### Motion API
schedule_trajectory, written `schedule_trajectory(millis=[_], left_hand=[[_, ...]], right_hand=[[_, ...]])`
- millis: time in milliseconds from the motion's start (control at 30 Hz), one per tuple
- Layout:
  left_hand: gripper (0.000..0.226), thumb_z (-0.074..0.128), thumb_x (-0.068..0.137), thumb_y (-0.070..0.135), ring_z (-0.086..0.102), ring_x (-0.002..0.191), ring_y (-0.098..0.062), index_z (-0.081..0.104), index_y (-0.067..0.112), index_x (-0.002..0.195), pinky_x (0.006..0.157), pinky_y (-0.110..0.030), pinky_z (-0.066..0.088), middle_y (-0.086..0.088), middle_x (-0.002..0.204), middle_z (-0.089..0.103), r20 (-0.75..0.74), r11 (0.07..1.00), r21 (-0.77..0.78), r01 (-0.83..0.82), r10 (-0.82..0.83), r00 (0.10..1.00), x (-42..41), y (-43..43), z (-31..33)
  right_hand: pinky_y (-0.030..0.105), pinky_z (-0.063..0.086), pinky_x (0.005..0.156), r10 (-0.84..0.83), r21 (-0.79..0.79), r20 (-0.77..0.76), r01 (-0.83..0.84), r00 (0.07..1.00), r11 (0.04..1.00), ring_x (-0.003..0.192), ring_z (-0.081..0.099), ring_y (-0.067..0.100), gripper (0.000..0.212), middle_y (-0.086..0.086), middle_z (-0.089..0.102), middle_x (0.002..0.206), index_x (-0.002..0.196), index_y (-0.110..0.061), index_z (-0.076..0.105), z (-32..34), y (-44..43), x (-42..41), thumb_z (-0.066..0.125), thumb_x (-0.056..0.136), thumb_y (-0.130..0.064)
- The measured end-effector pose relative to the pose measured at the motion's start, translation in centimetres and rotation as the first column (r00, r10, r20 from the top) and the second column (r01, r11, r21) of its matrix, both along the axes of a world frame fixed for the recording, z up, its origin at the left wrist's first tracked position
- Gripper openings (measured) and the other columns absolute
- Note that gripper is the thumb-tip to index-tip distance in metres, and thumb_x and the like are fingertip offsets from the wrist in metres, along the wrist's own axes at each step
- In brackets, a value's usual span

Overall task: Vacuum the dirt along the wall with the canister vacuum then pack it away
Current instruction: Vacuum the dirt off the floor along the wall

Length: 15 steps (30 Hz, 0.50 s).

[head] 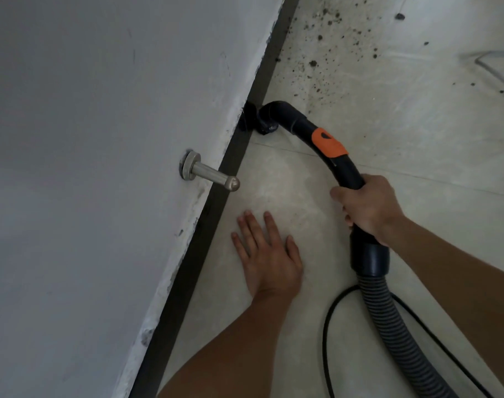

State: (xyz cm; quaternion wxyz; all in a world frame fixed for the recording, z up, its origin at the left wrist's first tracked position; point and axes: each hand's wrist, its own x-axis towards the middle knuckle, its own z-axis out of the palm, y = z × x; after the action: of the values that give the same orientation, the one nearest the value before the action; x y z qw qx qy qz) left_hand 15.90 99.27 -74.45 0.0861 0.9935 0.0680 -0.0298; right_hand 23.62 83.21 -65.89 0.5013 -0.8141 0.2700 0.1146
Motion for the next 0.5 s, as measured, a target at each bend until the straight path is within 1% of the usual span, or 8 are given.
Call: schedule_trajectory(millis=[100,167,267,300,367,433,500], left_hand=[[0.066,0.028,0.094,0.044,0.012,0.147,-0.037,0.029,0.009,0.15,0.117,-0.054,0.009,-0.025,0.157,0.018,0.008,1.0,0.005,0.006,-0.006,1.0,0.0,0.0,0.1],[0.066,0.026,0.094,0.044,0.012,0.147,-0.037,0.03,0.009,0.15,0.117,-0.054,0.008,-0.025,0.156,0.019,0.011,1.0,0.011,0.009,-0.009,1.0,0.0,0.1,0.2],[0.067,0.025,0.093,0.044,0.013,0.147,-0.038,0.031,0.009,0.15,0.117,-0.054,0.008,-0.025,0.156,0.02,0.002,1.0,0.001,0.014,-0.014,1.0,0.1,0.2,0.3],[0.067,0.025,0.093,0.043,0.013,0.147,-0.038,0.031,0.008,0.15,0.117,-0.054,0.008,-0.026,0.156,0.02,-0.001,1.0,0.0,0.012,-0.012,1.0,0.1,0.1,0.3],[0.067,0.025,0.092,0.043,0.014,0.146,-0.039,0.032,0.008,0.149,0.117,-0.055,0.009,-0.026,0.155,0.021,0.0,1.0,0.0,0.01,-0.01,1.0,0.2,0.1,0.3],[0.068,0.024,0.092,0.043,0.014,0.146,-0.039,0.032,0.008,0.149,0.117,-0.055,0.01,-0.026,0.156,0.02,-0.002,1.0,0.001,0.013,-0.013,1.0,0.2,0.1,0.3],[0.068,0.022,0.092,0.044,0.013,0.147,-0.038,0.031,0.008,0.15,0.117,-0.055,0.009,-0.026,0.156,0.02,-0.01,1.0,0.007,0.013,-0.013,1.0,0.2,0.1,0.3]], right_hand=[[0.034,0.051,0.049,0.028,-0.015,-0.019,-0.028,0.999,0.999,0.043,0.055,0.022,0.011,0.009,0.061,0.059,0.077,-0.012,0.063,0.1,0.3,-2.4,0.07,0.077,-0.021],[0.033,0.05,0.047,0.049,-0.057,-0.026,-0.051,0.998,0.997,0.042,0.055,0.02,0.012,0.007,0.062,0.057,0.074,-0.014,0.062,0.3,-0.3,-3.8,0.071,0.076,-0.021],[0.031,0.047,0.046,0.004,-0.106,-0.036,-0.008,0.999,0.994,0.039,0.053,0.02,0.013,0.005,0.059,0.052,0.072,-0.013,0.061,0.9,-3.2,-5.4,0.072,0.076,-0.02],[0.031,0.046,0.046,-0.044,-0.107,-0.039,0.039,0.998,0.993,0.039,0.051,0.02,0.014,0.005,0.057,0.05,0.071,-0.012,0.061,1.2,-4.5,-5.9,0.072,0.076,-0.018],[0.031,0.043,0.046,-0.189,-0.079,-0.05,0.185,0.981,0.98,0.04,0.046,0.021,0.015,0.007,0.053,0.051,0.07,-0.01,0.059,2.1,-7.5,-7.1,0.071,0.079,-0.012],[0.031,0.042,0.047,-0.351,-0.031,-0.089,0.35,0.932,0.936,0.042,0.043,0.021,0.014,0.011,0.051,0.056,0.074,-0.008,0.058,3.7,-10.9,-8.1,0.07,0.081,-0.007],[0.03,0.042,0.049,-0.464,-0.028,-0.137,0.465,0.875,0.885,0.039,0.043,0.022,0.013,0.011,0.05,0.056,0.079,-0.007,0.058,5.2,-14.3,-8.4,0.07,0.079,-0.008]])
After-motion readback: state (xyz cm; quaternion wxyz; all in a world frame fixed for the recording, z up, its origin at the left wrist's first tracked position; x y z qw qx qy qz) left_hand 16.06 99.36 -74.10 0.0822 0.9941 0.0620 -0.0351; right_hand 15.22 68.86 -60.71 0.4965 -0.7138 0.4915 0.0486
